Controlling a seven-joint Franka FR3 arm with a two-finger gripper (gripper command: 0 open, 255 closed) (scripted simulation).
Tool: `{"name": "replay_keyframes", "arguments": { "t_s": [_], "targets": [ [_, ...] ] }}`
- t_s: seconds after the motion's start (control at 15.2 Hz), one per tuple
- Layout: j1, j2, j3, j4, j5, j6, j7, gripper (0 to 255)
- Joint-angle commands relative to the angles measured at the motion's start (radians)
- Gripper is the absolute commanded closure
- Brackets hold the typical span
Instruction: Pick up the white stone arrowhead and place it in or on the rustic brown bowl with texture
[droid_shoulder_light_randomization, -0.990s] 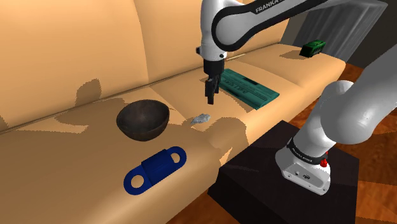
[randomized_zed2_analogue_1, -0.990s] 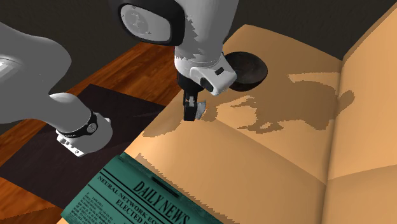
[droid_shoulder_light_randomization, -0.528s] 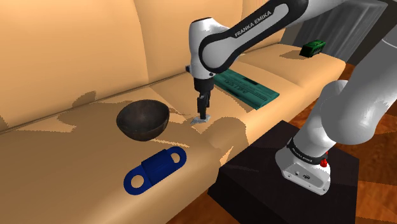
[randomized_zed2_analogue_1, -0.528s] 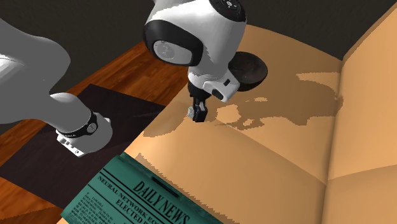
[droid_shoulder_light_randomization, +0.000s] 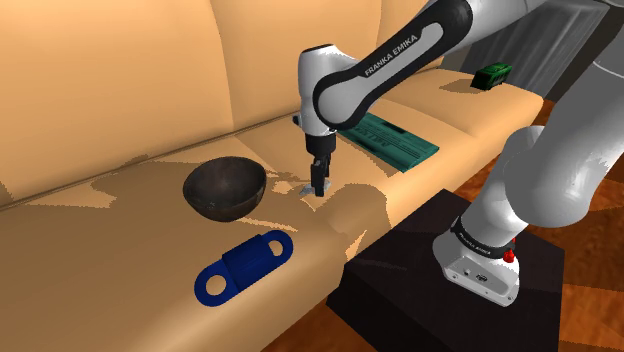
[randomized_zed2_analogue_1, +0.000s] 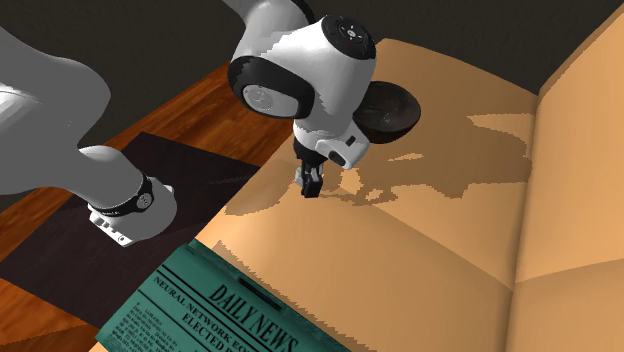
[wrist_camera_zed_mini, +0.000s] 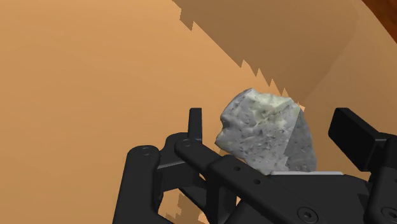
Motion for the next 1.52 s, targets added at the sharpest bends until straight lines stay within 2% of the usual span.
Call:
{"name": "replay_keyframes", "arguments": {
  "t_s": [0.0, 0.2, 0.26, 0.86, 1.45],
  "targets": [
    [0.000, 0.000, 0.000, -0.001, 0.000, 0.002, 0.000, 0],
    [0.000, 0.000, 0.000, -0.001, 0.000, 0.001, 0.000, 0],
    [0.000, 0.000, 0.000, -0.001, 0.000, 0.001, 0.000, 255],
    [0.000, 0.000, 0.000, -0.001, 0.000, 0.002, 0.000, 255],
    [-0.002, -0.087, -0.004, 0.042, -0.005, -0.128, 0.013, 255]
  ]
}}
